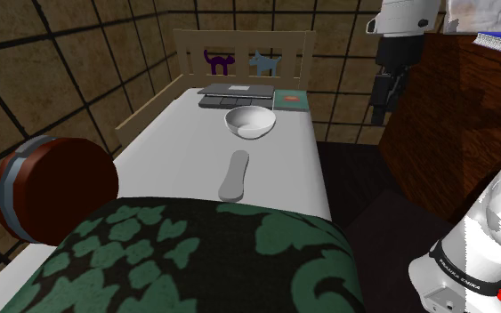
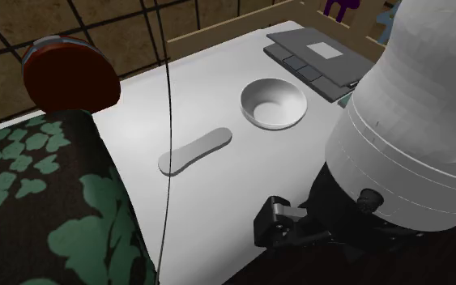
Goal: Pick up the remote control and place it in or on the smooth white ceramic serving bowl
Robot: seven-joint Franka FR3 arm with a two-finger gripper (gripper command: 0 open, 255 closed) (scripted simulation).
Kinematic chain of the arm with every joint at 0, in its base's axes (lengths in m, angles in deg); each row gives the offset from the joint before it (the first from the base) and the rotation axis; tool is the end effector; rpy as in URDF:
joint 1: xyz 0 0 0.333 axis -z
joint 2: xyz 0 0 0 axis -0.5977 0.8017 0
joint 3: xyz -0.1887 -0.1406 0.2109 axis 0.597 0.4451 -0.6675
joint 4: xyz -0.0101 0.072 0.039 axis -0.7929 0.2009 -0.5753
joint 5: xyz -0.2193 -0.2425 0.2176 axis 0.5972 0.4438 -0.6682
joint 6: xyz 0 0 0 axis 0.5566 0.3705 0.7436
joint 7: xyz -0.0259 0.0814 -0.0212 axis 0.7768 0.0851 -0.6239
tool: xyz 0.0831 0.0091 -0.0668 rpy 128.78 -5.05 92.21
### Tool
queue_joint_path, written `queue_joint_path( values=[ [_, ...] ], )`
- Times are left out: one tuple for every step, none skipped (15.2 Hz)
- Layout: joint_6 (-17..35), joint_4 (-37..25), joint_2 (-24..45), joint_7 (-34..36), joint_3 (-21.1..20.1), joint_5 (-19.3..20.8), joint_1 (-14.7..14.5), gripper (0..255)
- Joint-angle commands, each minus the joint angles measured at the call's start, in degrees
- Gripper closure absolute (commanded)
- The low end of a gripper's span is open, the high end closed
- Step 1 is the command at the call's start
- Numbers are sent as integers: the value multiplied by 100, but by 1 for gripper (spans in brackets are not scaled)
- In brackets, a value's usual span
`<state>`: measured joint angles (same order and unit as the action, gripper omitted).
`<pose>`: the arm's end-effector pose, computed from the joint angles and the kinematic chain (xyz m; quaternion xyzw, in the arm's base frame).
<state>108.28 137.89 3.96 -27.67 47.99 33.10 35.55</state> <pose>0.2970 0.0313 0.5546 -0.9953 -0.0539 0.0769 0.0218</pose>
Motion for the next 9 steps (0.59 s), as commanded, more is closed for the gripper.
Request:
queue_joint_path(
  values=[
    [0,0,0,0,0,0,0,0],
    [146,49,59,243,-135,-112,3,0],
    [297,89,130,482,-272,-221,10,0],
    [451,119,212,720,-408,-325,16,0],
    [608,139,306,956,-543,-422,22,0],
    [768,149,411,1191,-678,-513,31,0],
    [930,150,528,1425,-812,-597,41,0],
    [1094,140,655,1657,-946,-673,54,0],
    [1259,120,793,1889,-1078,-740,70,0]
  ],
)
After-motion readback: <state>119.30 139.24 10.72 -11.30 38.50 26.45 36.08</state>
